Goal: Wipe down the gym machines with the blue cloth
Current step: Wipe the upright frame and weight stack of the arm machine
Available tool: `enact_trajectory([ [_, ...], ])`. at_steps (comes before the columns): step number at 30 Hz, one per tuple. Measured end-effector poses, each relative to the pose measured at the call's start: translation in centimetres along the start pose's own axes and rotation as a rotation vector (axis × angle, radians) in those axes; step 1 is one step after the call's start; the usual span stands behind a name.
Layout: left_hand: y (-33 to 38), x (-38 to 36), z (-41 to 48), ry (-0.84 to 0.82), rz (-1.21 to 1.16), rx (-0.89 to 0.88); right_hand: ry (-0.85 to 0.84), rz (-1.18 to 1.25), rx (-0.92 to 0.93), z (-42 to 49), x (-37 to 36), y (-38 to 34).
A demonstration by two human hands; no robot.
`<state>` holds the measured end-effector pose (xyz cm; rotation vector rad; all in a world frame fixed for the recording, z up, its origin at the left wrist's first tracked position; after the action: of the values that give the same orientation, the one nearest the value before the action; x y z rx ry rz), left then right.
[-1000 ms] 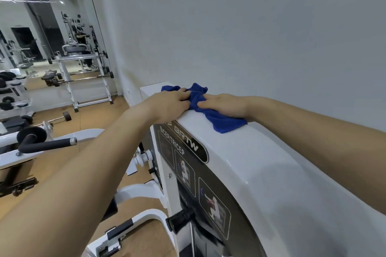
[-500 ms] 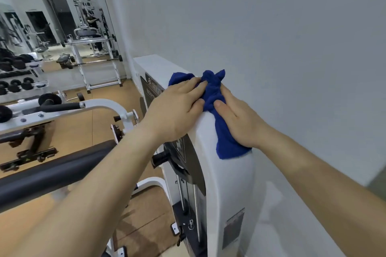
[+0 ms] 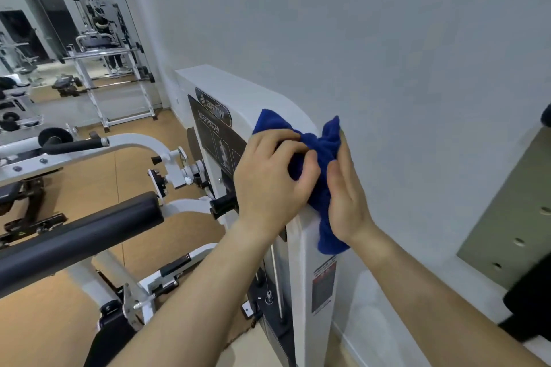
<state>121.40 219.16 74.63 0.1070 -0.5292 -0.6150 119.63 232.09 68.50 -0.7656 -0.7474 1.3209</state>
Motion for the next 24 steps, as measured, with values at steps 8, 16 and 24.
enact_trajectory([
  [8, -3.1, -3.4, 4.1, -0.360, 0.251, -0.102, 0.043, -0.400, -0.026, 5.2, -1.0, -1.3],
  [16, 1.3, -3.4, -6.9, -0.255, 0.236, -0.263, 0.146, 0.021, -0.116, -5.5, 0.5, 6.4],
  [24, -2.2, -2.6, -0.1, -0.217, -0.020, -0.078, 0.125, -0.178, -0.194, 4.3, -1.8, -1.7],
])
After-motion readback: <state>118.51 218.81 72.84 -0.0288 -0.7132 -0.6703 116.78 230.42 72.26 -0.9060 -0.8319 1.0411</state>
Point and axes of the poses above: each hand's wrist, its own z-axis towards the middle knuckle, its own x-axis out of the back of the hand, y = z × x, the point moved 7 cm from there along z, towards the middle knuckle, and after that the axes turned 7 degrees about z, right-handed, at the moved point
